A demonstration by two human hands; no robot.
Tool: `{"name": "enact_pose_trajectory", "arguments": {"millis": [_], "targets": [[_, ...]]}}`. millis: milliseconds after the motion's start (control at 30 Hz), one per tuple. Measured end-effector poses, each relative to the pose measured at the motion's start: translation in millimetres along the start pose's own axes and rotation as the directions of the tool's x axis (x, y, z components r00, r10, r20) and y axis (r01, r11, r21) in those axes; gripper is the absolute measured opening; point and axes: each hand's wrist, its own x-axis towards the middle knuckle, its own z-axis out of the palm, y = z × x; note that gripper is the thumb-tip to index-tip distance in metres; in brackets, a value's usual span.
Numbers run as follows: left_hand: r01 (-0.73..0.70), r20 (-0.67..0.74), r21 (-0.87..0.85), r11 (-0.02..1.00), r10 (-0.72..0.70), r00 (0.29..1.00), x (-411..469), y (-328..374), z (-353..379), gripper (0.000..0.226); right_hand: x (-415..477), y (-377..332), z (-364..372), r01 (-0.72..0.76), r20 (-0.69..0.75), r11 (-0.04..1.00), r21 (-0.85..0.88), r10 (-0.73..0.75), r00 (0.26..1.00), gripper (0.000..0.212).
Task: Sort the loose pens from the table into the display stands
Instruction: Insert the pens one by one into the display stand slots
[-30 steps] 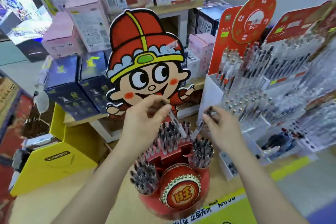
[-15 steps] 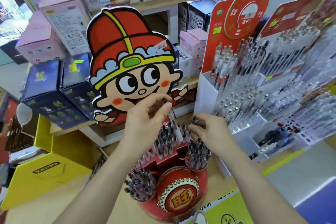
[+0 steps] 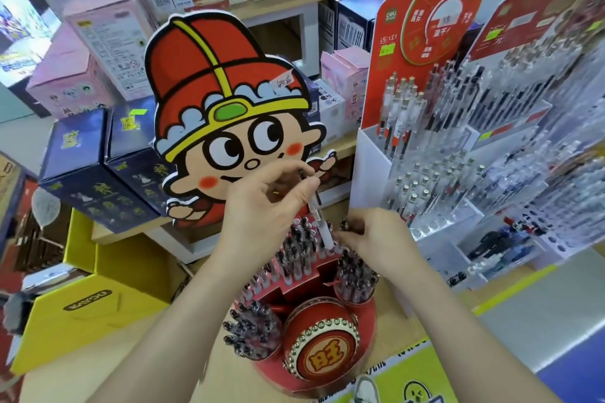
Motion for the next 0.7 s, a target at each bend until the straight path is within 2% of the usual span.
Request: {"name": "enact_pose_trajectory", "arguments": {"millis": [133, 200, 267, 333, 400, 467, 533, 600, 700], "targets": [[0.034, 0.025, -0.022, 0.999, -0.034, 0.999, 2, 1, 5, 0.015, 2, 0, 0, 0.014, 0.105, 0.995, -0.097, -0.004, 0.994, 0.01], [0.028, 0.025, -0.015, 0.999, -0.028, 0.999, 4, 4, 8, 0.017, -1, 6, 1, -0.009, 0.173, 0.998, -0.069, 0.021, 0.985, 0.005], [0.004, -0.001, -0.001, 1.0, -0.004, 1.0, 7, 7, 9, 0.018, -6, 11, -8, -0.035, 0.155, 0.985, 0.169, 0.009, 0.988, 0.023], [-0.023, -0.017, 0.002, 1.0, 0.023, 1.0, 10, 9, 10, 0.018, -12, 10, -24, -0.032, 0.104, 0.883, 0.469, -0.019, 0.994, 0.038], [-0.051, 0.007, 0.029, 0.998, 0.051, 0.999, 12, 9, 14, 0.018, -18, 8, -36, 0.004, 0.051, 0.804, 0.594, -0.042, 0.998, 0.039], [-0.082, 0.064, 0.098, 0.992, 0.076, 0.995, 13, 7, 22, 0.016, -22, 5, -40, 0.083, -0.021, 0.854, 0.514, -0.084, 0.996, 0.034], [-0.179, 0.143, 0.22, 0.959, 0.149, 0.978, 15, 2, 32, 0.014, -22, 2, -37, 0.128, -0.099, 0.893, 0.432, -0.094, 0.991, 0.032], [-0.275, 0.242, 0.301, 0.913, 0.206, 0.948, 18, -2, 40, 0.014, -21, 3, -35, 0.134, -0.152, 0.88, 0.455, -0.072, 0.986, 0.03], [-0.261, 0.301, 0.376, 0.889, 0.149, 0.942, 26, -4, 46, 0.013, -20, 15, -33, 0.082, -0.174, 0.845, 0.529, 0.013, 0.985, 0.036]]}}
